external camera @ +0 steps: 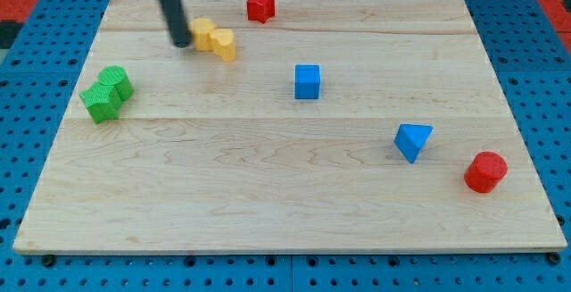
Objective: Place the red circle on top of the blue triangle
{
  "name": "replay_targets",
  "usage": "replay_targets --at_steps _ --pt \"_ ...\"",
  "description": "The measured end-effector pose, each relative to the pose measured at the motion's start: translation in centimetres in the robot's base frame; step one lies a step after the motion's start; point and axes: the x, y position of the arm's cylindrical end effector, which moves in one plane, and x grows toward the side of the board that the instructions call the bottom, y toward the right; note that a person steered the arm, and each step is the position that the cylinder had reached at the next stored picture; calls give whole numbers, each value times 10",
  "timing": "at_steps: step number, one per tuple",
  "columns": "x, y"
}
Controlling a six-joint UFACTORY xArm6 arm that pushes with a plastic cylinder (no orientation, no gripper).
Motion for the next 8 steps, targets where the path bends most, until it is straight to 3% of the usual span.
replay_targets --at_steps 1,2,4,5,6,8 --pt "10 10" --pt "79 35" --pt "203 226" --pt "275 279" --pt "271 361" --pt "188 305"
